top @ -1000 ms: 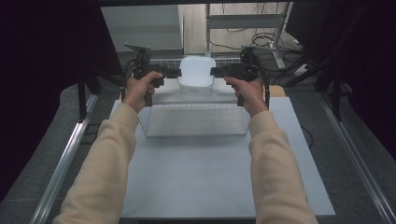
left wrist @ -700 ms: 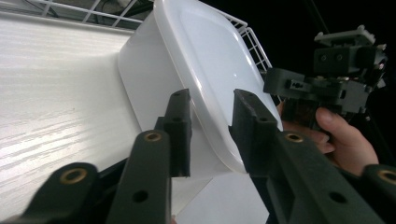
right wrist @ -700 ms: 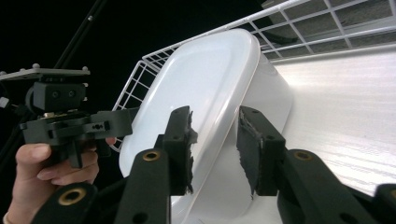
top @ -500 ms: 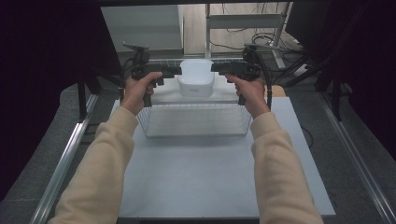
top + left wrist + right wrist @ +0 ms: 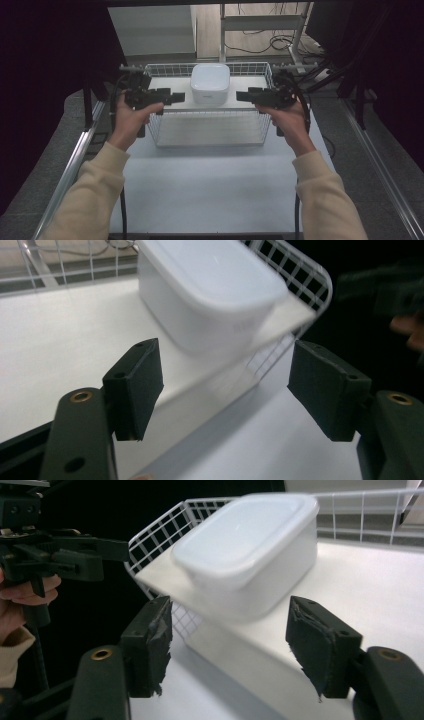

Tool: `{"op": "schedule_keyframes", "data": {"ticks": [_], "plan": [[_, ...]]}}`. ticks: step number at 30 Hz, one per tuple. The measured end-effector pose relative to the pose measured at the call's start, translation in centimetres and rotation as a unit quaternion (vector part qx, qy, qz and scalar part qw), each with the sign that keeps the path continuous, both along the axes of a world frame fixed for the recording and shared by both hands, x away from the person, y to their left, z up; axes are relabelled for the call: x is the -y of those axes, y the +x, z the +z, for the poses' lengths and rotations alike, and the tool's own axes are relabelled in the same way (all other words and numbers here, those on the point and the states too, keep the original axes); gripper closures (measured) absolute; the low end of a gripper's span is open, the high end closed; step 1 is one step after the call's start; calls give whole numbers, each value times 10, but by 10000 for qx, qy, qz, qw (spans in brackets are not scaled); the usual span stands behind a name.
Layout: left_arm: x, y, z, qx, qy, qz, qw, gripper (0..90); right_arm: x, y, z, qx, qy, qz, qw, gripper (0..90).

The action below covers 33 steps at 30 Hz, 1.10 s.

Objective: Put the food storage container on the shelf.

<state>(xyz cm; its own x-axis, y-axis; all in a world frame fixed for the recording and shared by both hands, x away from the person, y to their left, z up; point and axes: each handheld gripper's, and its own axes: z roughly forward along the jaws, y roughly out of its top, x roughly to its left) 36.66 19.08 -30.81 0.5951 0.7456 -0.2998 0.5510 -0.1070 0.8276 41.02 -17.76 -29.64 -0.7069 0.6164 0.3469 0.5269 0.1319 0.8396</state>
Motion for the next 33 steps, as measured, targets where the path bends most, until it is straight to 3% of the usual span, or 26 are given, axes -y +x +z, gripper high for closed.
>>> {"op": "schedule_keyframes", "data": {"ticks": [3, 5, 6, 7, 9, 11, 12, 14, 15, 17, 19, 21, 23, 25, 28, 33], "plan": [[-3, -28, -15, 125, -23, -114, 9999, 287, 9, -25, -9, 157, -152, 60, 9997, 327], [-7, -45, -27, 185, -65, -167, 9997, 284, 19, -52, -23, 463, -308, 48, 9984, 319], [-11, -60, -42, 217, -74, -244, 9994, 281, 23, -61, -28, 595, -366, 30, 9976, 312], [-11, -60, -42, 217, -74, -244, 9994, 280, 26, -70, -33, 680, -430, 15, 9968, 307], [-14, -73, -59, 230, 26, -251, 9994, 280, 30, -78, -38, 756, -452, 19, 9961, 299], [-17, -84, -78, 173, 78, -224, 9996, 280, 42, -102, -55, 870, -529, 25, 9948, 285], [-19, -88, -87, 161, 136, -191, 9996, 280, 42, -102, -55, 870, -529, 25, 9948, 285], [-22, -96, -105, 103, 227, -107, 9996, 282, 53, -120, -74, 913, -628, -15, 9938, 279], [-23, -99, -113, 55, 243, -86, 9997, 282, 53, -120, -74, 913, -628, -15, 9938, 279], [-24, -103, -127, -75, 203, -69, 9997, 282, 59, -132, -96, 833, -736, -77, 9938, 271], [-25, -104, -137, -245, 198, -93, 9995, 281, 61, -134, -104, 761, -791, -86, 9939, 267], [-26, -107, -142, -241, 303, -6, 9992, 279, 62, -137, -119, 687, -838, -154, 9940, 266], [-27, -108, -143, -234, 281, 6, 9993, 278, 62, -137, -130, 602, -1005, -171, 9930, 262], [-26, -109, -142, -166, 337, 26, 9993, 277, 62, -136, -132, 600, -1143, -234, 9914, 257], [-24, -110, -141, -62, 459, -30, 9989, 270, 62, -136, -129, 646, -999, -290, 9925, 252], [-22, -109, -147, -94, 486, -5, 9988, 266, 63, -139, -133, 899, -1010, -522, 9894, 246]]}}
